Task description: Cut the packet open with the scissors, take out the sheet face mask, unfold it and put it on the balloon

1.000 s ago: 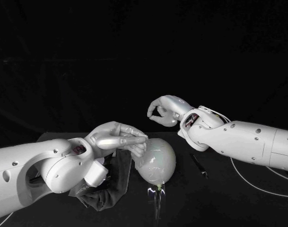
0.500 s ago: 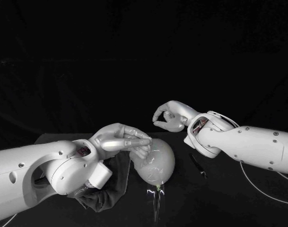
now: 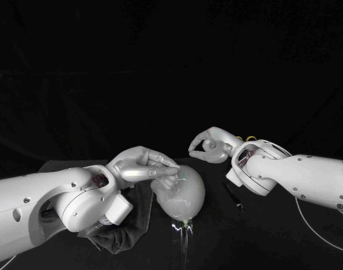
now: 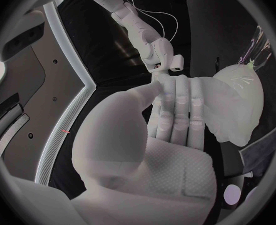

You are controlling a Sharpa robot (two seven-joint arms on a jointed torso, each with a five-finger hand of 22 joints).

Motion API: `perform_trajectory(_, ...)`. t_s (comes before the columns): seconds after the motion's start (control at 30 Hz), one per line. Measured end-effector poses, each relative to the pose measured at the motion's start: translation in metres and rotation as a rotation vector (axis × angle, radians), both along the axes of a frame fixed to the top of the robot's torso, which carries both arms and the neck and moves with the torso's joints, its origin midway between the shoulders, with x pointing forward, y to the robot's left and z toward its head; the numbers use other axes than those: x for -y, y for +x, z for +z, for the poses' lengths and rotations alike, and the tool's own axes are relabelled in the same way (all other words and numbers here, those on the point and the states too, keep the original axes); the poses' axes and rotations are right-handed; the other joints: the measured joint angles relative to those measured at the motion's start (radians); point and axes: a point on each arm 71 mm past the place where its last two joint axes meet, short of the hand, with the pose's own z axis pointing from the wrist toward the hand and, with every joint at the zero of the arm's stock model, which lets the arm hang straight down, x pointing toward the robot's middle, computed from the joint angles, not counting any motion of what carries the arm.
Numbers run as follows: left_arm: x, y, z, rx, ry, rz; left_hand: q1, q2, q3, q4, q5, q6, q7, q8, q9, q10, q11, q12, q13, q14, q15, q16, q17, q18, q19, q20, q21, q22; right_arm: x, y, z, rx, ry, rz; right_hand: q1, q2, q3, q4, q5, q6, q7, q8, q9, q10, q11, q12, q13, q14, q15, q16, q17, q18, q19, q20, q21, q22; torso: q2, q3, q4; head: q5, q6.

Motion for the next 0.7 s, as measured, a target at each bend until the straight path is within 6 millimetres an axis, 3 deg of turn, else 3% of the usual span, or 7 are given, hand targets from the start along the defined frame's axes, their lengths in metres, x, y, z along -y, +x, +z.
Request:
perform_trajectory(0.1,-0.008,0.002,0.000,0.010,0.017,0.003,0.000,0.000,0.000,0.000,0.000,0.000,0.000,-0.002,0.000,0.000,0.000,-0.005,0.000,0.000,0.000,-0.004,0.000,0.000,0.000,0.000,0.000,0.000,-0.002,0.002,-0.003,-0.024,0.009,0.006,0.030,0.007,0.009,-0.018,0.000,-0.009,0.009,-0.015,-0.009,-0.007,0.007,-0.012,0.000,0.000,0.007,0.000,0.000,0.000,-0.004,0.004,-0.002,0.000,0.000,0.0003,0.0004,-0.001,0.000)
perform_trajectory(0.23,-0.018,0.005,0.001,0.022,0.040,-0.001,0.000,0.000,0.000,0.000,0.000,0.000,0.000,-0.002,0.000,0.000,0.000,-0.005,0.000,0.000,0.000,-0.004,0.001,0.000,0.000,0.000,0.000,0.000,-0.011,0.005,-0.006,-0.033,0.008,0.037,0.061,0.010,0.023,-0.047,0.000,-0.017,0.010,-0.032,-0.019,-0.016,0.016,-0.018,0.001,0.000,0.014,0.000,0.000,0.000,0.000,0.011,-0.012,0.000,0.000,0.0007,0.0014,-0.001,-0.001)
perform_trajectory(0.33,-0.026,0.009,0.001,0.029,0.059,-0.004,0.004,-0.004,0.000,0.000,0.000,0.000,0.000,-0.002,0.000,0.000,0.000,-0.005,0.000,0.003,0.004,-0.004,0.001,0.002,0.000,0.000,0.000,0.000,-0.019,0.008,-0.008,-0.031,0.002,0.065,0.069,0.010,0.030,-0.057,0.000,-0.023,0.009,-0.046,-0.027,-0.020,0.011,-0.018,0.001,0.000,0.014,-0.001,0.000,0.000,0.000,0.011,-0.015,0.000,0.001,0.0006,0.0022,-0.002,0.000)
perform_trajectory(0.4,-0.034,0.014,0.003,0.040,0.074,-0.001,0.005,-0.003,0.000,0.000,0.000,0.000,0.000,-0.003,0.000,0.002,0.002,-0.005,0.000,0.003,0.004,-0.006,0.002,0.010,0.000,0.000,0.000,0.000,-0.025,0.010,-0.009,-0.025,-0.007,0.084,0.069,0.010,0.030,-0.057,0.000,-0.023,0.009,-0.046,-0.029,-0.021,0.011,-0.018,0.001,0.000,0.014,-0.002,0.000,0.000,-0.002,0.013,-0.015,0.000,0.002,0.0001,0.0032,-0.002,0.001)
perform_trajectory(0.7,-0.062,0.053,0.026,0.110,0.145,0.016,0.011,0.003,0.004,-0.010,0.000,0.004,0.004,-0.008,0.001,0.004,0.004,-0.011,0.001,0.002,0.005,-0.013,0.005,0.010,0.000,0.000,0.000,0.003,-0.041,0.019,-0.010,0.009,-0.032,0.138,0.069,0.010,0.030,-0.063,0.000,-0.023,0.009,-0.049,-0.031,-0.022,0.010,-0.018,0.001,0.000,0.014,0.001,-0.001,0.000,-0.004,0.014,-0.017,-0.001,0.004,-0.0010,0.0036,0.003,-0.005)
